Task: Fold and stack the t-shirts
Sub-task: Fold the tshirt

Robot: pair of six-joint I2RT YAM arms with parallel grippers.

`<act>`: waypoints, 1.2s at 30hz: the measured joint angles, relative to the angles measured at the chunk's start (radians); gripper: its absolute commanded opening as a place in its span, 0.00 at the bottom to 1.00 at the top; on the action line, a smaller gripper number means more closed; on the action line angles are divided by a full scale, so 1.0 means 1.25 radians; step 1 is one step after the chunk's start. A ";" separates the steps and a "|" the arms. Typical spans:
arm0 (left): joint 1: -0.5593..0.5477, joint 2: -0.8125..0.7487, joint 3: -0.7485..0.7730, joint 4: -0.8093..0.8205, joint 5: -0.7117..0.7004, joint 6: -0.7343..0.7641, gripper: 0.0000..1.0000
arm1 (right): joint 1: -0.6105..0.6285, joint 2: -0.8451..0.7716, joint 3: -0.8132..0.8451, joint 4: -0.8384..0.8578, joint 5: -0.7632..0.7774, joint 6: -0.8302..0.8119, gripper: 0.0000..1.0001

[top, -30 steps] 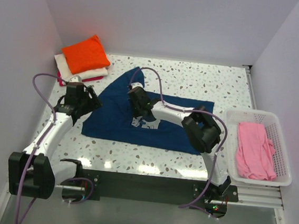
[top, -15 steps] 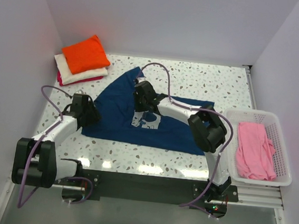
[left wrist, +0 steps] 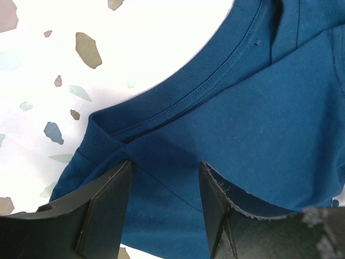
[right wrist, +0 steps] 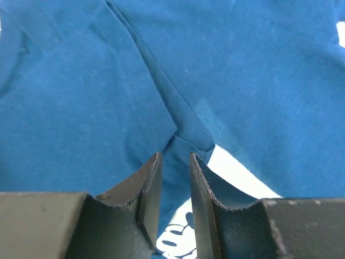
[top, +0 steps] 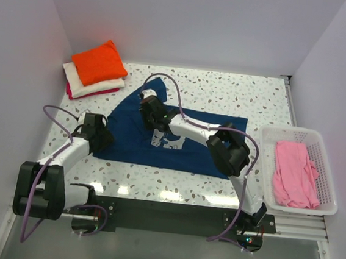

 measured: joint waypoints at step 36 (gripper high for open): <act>0.000 -0.012 -0.012 0.006 -0.010 -0.008 0.57 | 0.003 0.044 0.013 -0.024 0.061 -0.011 0.00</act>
